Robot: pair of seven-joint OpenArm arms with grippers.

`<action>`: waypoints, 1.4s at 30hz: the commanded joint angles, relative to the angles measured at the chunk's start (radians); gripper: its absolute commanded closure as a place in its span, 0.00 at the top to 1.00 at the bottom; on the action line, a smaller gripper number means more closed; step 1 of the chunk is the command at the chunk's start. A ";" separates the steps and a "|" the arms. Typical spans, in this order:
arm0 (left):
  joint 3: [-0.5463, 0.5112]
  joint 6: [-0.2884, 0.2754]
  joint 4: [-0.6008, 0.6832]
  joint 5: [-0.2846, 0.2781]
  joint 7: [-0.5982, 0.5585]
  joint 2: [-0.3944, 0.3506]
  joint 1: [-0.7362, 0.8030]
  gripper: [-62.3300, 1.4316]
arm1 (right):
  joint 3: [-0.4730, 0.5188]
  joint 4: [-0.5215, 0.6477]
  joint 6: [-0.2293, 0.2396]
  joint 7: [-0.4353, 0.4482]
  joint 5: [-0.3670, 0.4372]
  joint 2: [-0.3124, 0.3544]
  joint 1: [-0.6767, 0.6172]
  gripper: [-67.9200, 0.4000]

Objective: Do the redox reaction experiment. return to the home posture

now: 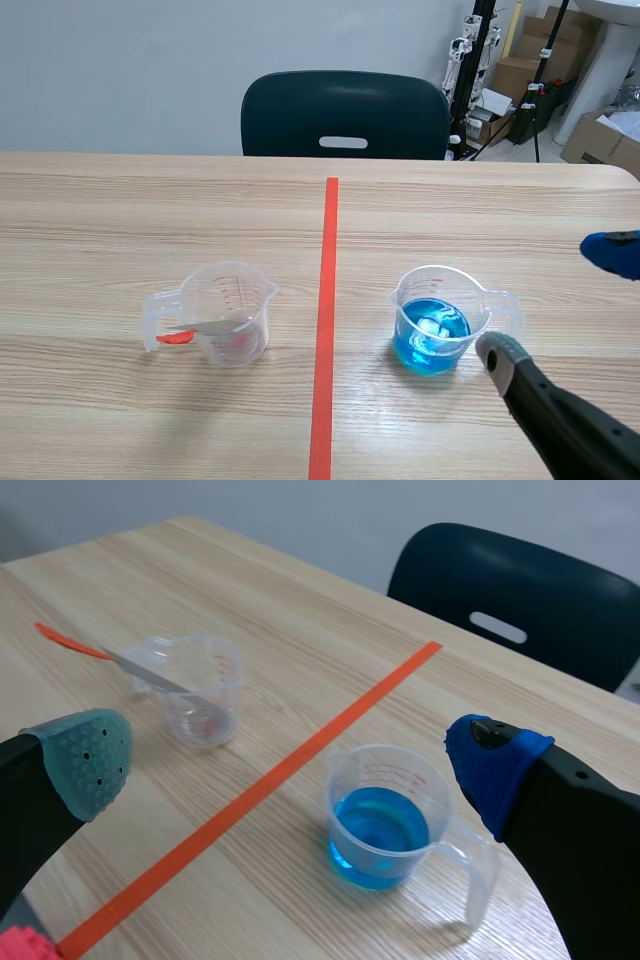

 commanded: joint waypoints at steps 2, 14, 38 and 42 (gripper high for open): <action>0.001 -0.004 0.024 -0.009 -0.011 0.003 0.002 1.00 | 0.010 0.018 -0.013 0.021 0.016 0.000 0.008 1.00; 0.001 -0.055 0.046 -0.047 -0.009 -0.086 -0.001 1.00 | 0.009 0.018 -0.012 0.013 0.016 -0.001 0.008 1.00; 0.001 -0.071 0.046 -0.149 0.023 -0.247 -0.038 1.00 | 0.009 0.018 -0.012 -0.005 0.040 -0.001 0.008 1.00; 0.001 -0.066 0.046 -0.157 0.023 -0.247 -0.038 1.00 | 0.009 0.018 -0.012 -0.005 0.041 -0.001 0.008 1.00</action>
